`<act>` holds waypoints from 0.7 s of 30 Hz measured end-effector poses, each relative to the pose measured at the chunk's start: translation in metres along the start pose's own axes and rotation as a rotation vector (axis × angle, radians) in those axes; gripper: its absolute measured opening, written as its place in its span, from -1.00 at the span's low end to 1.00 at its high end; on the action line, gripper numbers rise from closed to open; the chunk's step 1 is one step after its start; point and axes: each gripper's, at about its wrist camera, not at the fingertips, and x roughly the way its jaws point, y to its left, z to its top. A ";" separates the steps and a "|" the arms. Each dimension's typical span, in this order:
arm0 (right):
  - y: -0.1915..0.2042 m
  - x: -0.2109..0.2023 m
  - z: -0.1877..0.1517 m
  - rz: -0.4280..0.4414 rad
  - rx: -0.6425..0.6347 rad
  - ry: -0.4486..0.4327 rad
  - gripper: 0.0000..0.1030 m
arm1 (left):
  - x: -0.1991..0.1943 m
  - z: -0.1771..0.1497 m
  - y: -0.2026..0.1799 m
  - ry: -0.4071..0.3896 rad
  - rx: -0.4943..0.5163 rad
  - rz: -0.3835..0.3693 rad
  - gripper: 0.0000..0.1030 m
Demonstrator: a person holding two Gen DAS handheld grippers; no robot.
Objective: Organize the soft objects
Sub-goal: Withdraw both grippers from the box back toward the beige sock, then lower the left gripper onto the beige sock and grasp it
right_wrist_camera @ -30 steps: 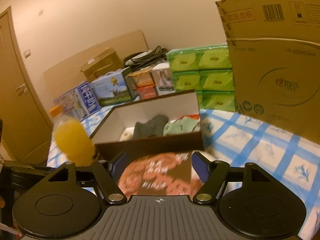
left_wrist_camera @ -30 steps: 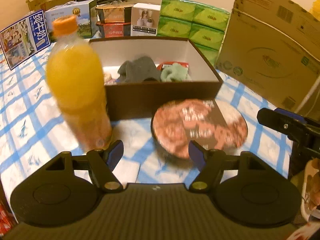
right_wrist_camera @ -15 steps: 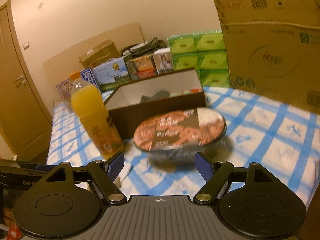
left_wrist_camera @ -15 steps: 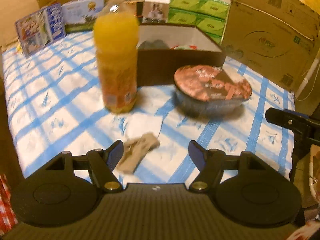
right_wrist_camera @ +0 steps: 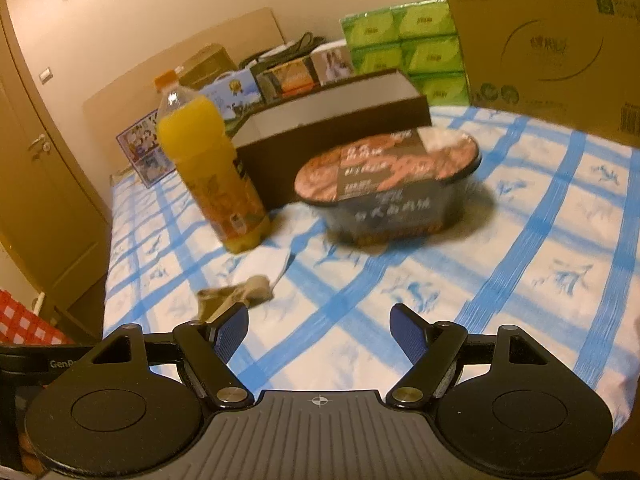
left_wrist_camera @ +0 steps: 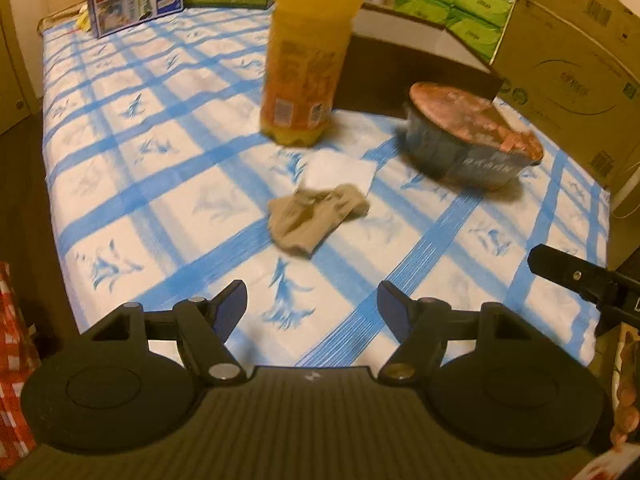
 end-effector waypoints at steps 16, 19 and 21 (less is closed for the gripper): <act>0.012 0.037 -0.020 -0.017 -0.045 0.097 0.50 | 0.028 -0.007 0.014 0.038 0.004 0.053 0.35; 0.010 0.045 -0.019 -0.021 -0.044 0.108 0.50 | 0.035 -0.005 0.014 0.045 0.009 0.057 0.35; 0.009 0.050 -0.019 -0.022 -0.042 0.113 0.50 | 0.039 -0.003 0.014 0.044 0.013 0.055 0.35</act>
